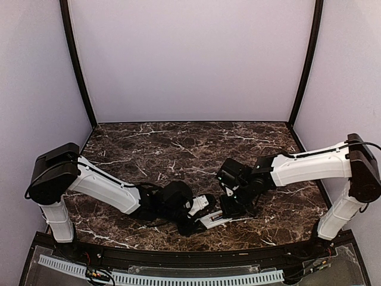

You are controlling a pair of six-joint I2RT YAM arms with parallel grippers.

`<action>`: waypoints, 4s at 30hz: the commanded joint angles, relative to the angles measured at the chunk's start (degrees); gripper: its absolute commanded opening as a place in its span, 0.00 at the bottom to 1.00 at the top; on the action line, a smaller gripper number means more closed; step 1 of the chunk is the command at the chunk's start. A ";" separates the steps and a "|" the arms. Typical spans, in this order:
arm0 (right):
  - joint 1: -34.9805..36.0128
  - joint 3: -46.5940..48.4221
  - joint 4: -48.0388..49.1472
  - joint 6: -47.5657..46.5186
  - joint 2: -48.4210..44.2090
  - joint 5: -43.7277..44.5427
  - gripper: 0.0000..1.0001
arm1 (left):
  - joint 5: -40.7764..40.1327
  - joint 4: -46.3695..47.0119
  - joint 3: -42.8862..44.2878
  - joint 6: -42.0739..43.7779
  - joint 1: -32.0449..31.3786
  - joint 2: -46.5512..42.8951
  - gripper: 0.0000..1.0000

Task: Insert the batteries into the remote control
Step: Load the battery into the battery compartment, then pick up the battery cover at the center of the board.

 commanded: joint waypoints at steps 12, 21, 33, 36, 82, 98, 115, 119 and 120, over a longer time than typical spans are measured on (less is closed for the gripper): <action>-0.44 3.23 -0.32 -2.68 2.80 1.82 0.13 | 0.18 -10.74 -2.05 -0.64 -0.46 4.71 0.49; -0.40 1.03 1.34 -1.31 1.84 0.49 0.04 | 0.20 -10.90 -1.92 -0.61 -0.44 4.95 0.49; 1.07 -2.22 5.44 1.08 4.66 -0.09 0.00 | -0.37 -11.09 -1.87 -0.70 -0.45 5.07 0.49; 1.96 -0.60 1.70 1.65 6.16 2.84 0.03 | -0.38 -11.12 -1.82 -0.70 -0.44 5.15 0.49; -3.60 17.06 -1.42 -3.97 -1.08 7.39 0.36 | -12.30 -27.05 -0.56 -9.43 6.11 -24.02 0.75; 6.49 41.80 -10.44 7.50 26.12 23.29 0.98 | -32.37 -35.65 -11.08 -29.36 16.23 -47.00 0.99; 7.35 47.56 -9.87 14.45 34.62 21.48 0.92 | -34.89 -34.38 -15.51 -28.18 16.62 -52.40 0.99; 7.46 47.50 -6.20 12.23 36.20 18.13 0.87 | -34.12 -33.59 -15.27 -27.50 16.62 -51.72 0.99; 7.49 48.02 -5.92 11.92 36.86 17.27 0.85 | -34.13 -33.72 -15.16 -27.43 16.62 -51.49 0.99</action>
